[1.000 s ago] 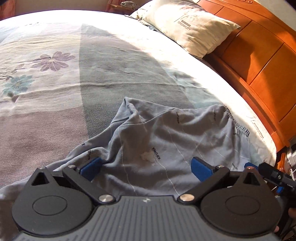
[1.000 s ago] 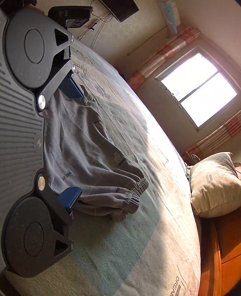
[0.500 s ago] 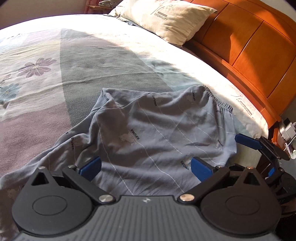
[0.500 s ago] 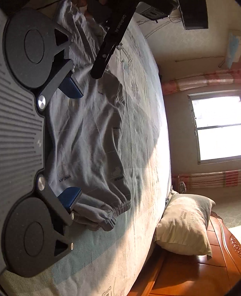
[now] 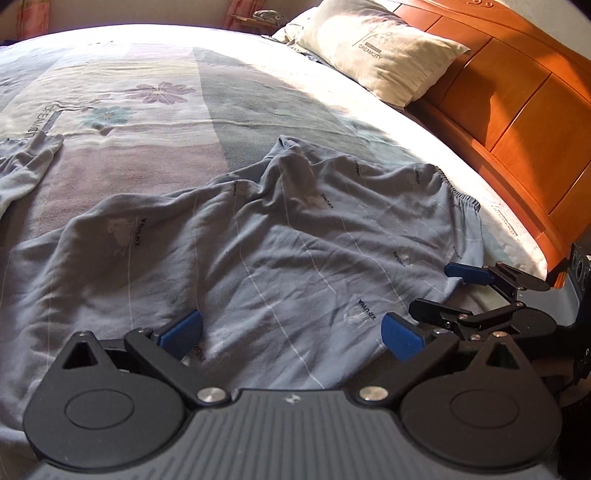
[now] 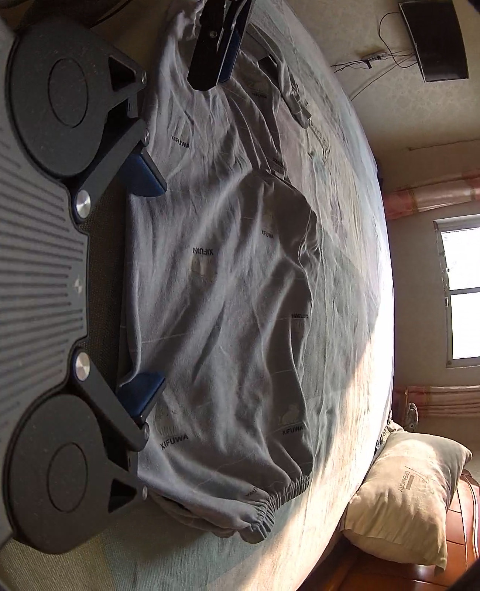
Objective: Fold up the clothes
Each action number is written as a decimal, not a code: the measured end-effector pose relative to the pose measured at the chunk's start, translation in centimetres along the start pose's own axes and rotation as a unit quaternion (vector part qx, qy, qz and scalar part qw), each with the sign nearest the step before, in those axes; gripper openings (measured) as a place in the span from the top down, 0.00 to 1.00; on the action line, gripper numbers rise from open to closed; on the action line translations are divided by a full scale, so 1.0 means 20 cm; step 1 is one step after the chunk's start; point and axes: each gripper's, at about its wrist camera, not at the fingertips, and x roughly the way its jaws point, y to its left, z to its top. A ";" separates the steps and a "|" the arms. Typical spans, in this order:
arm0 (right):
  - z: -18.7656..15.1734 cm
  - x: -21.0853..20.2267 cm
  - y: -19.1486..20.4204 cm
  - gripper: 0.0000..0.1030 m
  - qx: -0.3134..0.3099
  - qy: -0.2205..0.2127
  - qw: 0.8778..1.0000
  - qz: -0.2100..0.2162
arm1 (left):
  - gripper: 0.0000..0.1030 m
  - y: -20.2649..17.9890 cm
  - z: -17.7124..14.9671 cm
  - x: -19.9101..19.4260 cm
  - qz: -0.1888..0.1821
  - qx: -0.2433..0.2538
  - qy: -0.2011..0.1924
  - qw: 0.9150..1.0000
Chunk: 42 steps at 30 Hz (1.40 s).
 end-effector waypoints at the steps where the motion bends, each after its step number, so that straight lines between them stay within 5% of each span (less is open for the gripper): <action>1: 0.00 0.00 0.01 0.00 -0.003 0.002 1.000 -0.004 | 0.01 0.00 -0.01 -0.02 -0.001 -0.004 -0.006 1.000; 6: 0.03 0.02 0.01 0.00 0.008 0.004 1.000 -0.014 | 0.01 -0.01 -0.02 -0.11 0.009 -0.008 -0.044 0.999; 12: 0.09 0.03 0.03 0.00 0.038 0.001 0.998 -0.046 | 0.01 0.10 -0.06 -0.11 0.007 -0.044 -0.029 0.999; 19: 0.18 0.03 0.08 0.00 0.072 -0.019 0.997 -0.012 | 0.01 0.21 0.20 -0.28 0.125 0.030 -0.032 0.991; 23: 0.21 0.04 0.14 0.00 0.064 -0.023 0.998 0.014 | 0.01 0.42 0.46 -0.21 0.252 0.082 0.039 0.964; 27: 0.25 0.05 0.18 0.00 0.064 -0.024 0.997 0.036 | 0.01 0.54 0.58 -0.02 0.328 0.112 0.119 0.931; 31: 0.24 0.03 0.18 0.00 0.062 -0.028 0.997 0.045 | 0.01 0.59 0.57 0.17 0.359 0.150 0.180 0.904; 34: 0.24 0.02 0.14 0.00 0.087 -0.028 0.995 0.042 | 0.00 0.60 0.58 0.20 0.375 0.165 0.183 0.894; 37: 0.24 0.03 0.09 0.00 0.118 -0.022 0.991 0.054 | 0.00 0.61 0.60 0.21 0.417 0.184 0.200 0.867; 42: 0.24 0.01 0.07 0.00 0.129 -0.029 0.990 0.055 | 0.00 0.65 0.61 0.16 0.442 0.182 0.213 0.852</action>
